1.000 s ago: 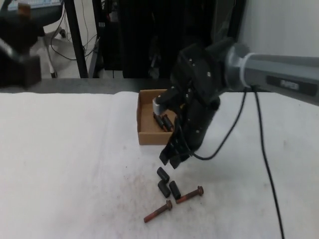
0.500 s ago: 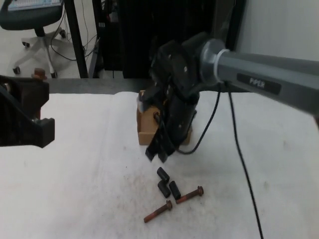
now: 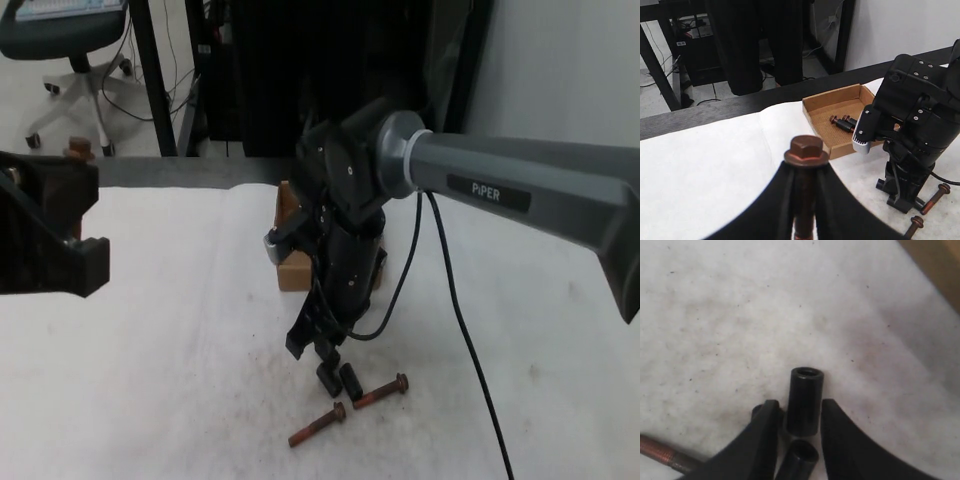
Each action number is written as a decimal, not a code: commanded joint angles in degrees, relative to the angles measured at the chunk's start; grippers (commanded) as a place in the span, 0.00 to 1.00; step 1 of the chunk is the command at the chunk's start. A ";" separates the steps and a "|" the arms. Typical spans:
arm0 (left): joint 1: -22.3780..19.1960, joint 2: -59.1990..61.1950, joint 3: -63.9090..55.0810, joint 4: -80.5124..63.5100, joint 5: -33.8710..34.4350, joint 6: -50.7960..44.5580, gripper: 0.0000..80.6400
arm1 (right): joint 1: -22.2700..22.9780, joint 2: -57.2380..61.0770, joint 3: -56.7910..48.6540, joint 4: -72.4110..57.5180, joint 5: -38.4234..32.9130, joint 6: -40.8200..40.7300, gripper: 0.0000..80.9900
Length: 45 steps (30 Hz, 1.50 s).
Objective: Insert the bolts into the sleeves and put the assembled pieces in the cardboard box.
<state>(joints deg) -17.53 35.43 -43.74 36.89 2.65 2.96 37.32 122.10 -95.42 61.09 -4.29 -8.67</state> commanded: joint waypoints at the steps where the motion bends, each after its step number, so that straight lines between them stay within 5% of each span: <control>1: 0.10 -0.59 -0.17 -0.63 0.03 -0.39 0.00 | 0.17 0.84 -0.33 -0.03 0.03 0.10 0.34; 24: 0.10 -0.59 -0.20 -0.20 0.03 -0.39 0.00 | 0.17 3.57 -0.33 -1.99 0.03 0.10 0.34; 31: 0.10 -0.59 -0.20 -0.20 0.03 -0.39 0.00 | 0.17 3.57 -0.33 -0.78 -0.72 -0.24 0.01; 41: 0.10 -0.59 -0.20 -4.27 0.03 -1.83 0.00 | -0.84 -4.39 -0.33 3.44 -22.35 0.12 0.00; 45: 0.10 -0.65 -0.20 -15.21 9.98 -6.92 0.00 | -2.54 -13.70 -0.33 1.57 -32.06 0.12 0.00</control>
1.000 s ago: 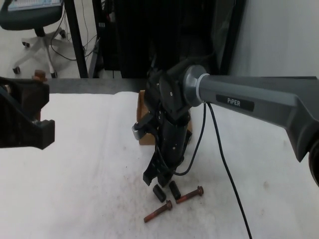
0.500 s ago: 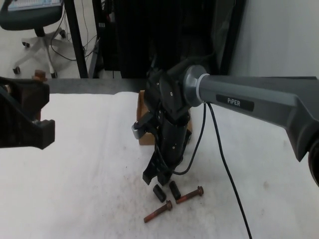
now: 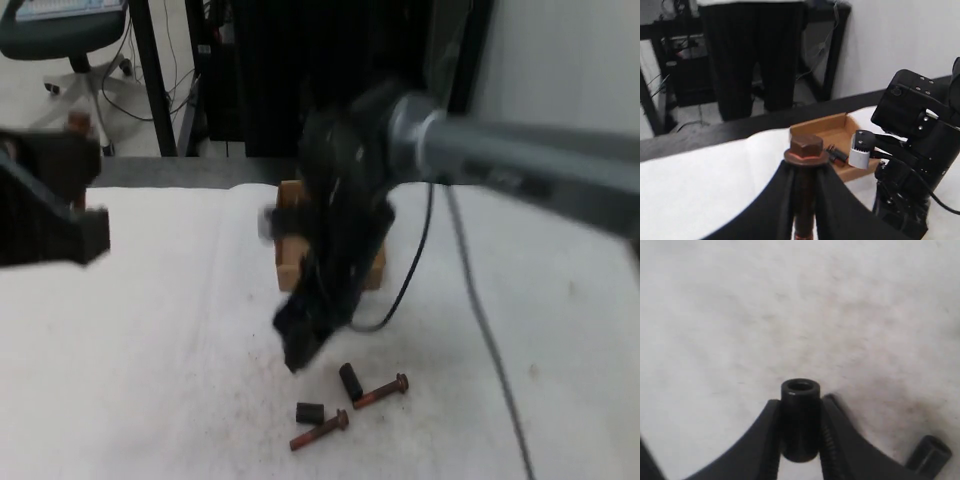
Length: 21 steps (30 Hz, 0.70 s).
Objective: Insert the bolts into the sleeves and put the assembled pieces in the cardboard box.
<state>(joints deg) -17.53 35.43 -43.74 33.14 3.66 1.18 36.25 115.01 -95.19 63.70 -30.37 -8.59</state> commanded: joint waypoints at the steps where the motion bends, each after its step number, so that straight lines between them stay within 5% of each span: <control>1: 0.10 -0.65 -0.20 -14.67 11.96 -6.29 0.00 | -2.04 -9.16 -0.56 -2.19 -6.60 0.05 0.00; 5: 0.10 0.13 -0.20 -30.53 23.61 -9.56 0.00 | -4.78 -17.82 -0.56 -6.93 -7.53 1.52 0.01; 13: -0.04 9.96 -0.20 -57.61 42.69 -30.41 0.00 | -6.68 -28.62 -0.33 -11.37 -21.01 -3.97 0.01; 21: -0.04 24.16 -0.20 -91.50 47.54 -56.63 0.00 | -6.75 -40.78 12.44 -19.99 -25.84 -4.86 0.01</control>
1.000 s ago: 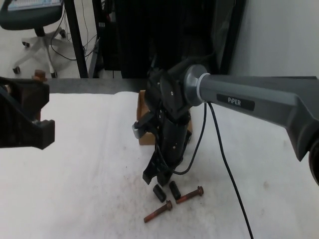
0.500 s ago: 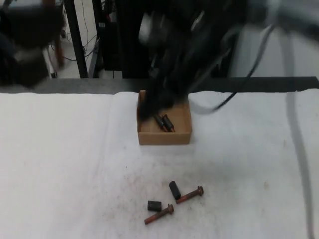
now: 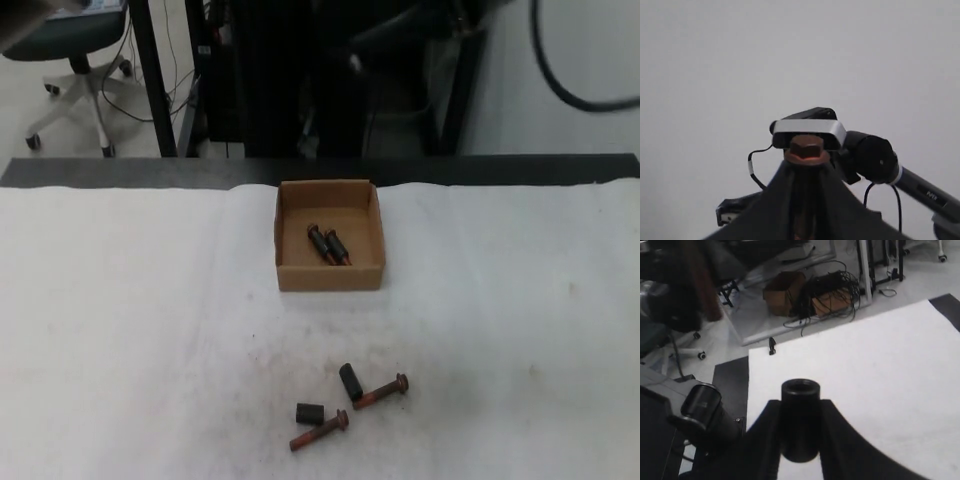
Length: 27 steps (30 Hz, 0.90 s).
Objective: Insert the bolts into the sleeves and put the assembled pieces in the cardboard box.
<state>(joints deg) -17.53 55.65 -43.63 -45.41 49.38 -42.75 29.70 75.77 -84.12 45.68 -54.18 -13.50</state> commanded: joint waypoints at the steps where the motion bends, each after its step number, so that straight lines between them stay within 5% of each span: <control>1: -0.04 5.08 -0.31 -15.06 1.82 -14.23 0.00 | -0.06 -2.80 3.40 -4.07 -2.02 1.30 0.01; 8: -0.18 8.99 -0.31 -18.78 2.92 -16.89 0.00 | 0.48 -8.59 20.54 -31.52 -1.87 20.05 0.01; 12: -0.18 8.98 -0.31 -17.51 9.77 -12.65 0.00 | 1.66 -7.80 26.89 -44.18 -1.87 27.68 0.01; 19: -0.18 8.98 -0.31 -11.97 13.58 -5.86 0.00 | 7.76 -5.36 29.62 -50.84 -1.19 30.44 0.01; 27: -0.18 8.98 -0.31 -11.67 14.50 -0.90 0.00 | 8.39 -5.27 29.62 -56.03 0.27 33.19 0.01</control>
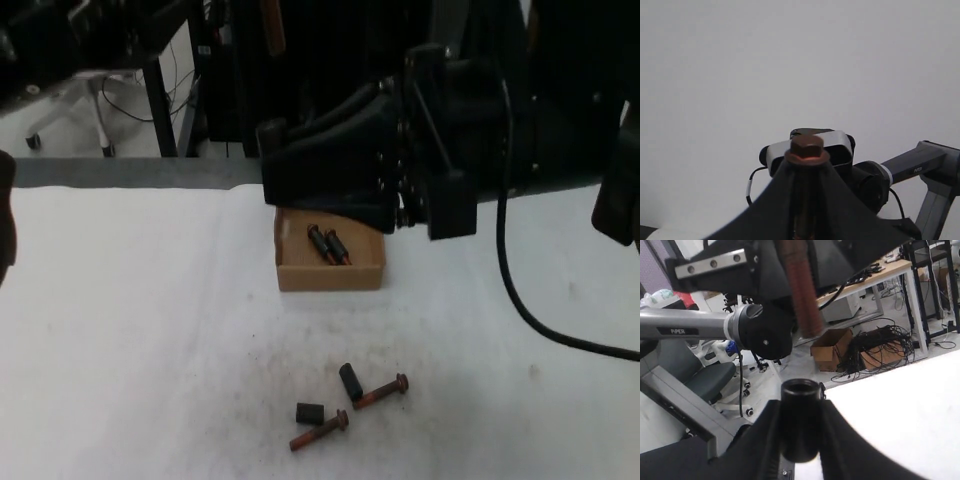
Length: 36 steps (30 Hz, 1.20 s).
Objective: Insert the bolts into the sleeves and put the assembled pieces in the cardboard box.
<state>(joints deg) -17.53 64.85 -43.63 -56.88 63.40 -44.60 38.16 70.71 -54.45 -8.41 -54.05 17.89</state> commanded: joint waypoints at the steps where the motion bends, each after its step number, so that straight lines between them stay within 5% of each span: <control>1: -0.18 -0.21 -0.31 -0.20 0.47 1.43 0.00 | -0.06 -0.20 -0.05 -3.49 0.14 2.04 0.01; 36: -0.18 -0.21 -0.31 -0.20 0.41 0.69 0.00 | -2.14 3.62 0.22 -6.82 0.17 1.32 0.01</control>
<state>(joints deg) -17.53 64.85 -43.63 -56.44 63.74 -43.46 35.87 73.37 -54.45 -15.44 -54.61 19.74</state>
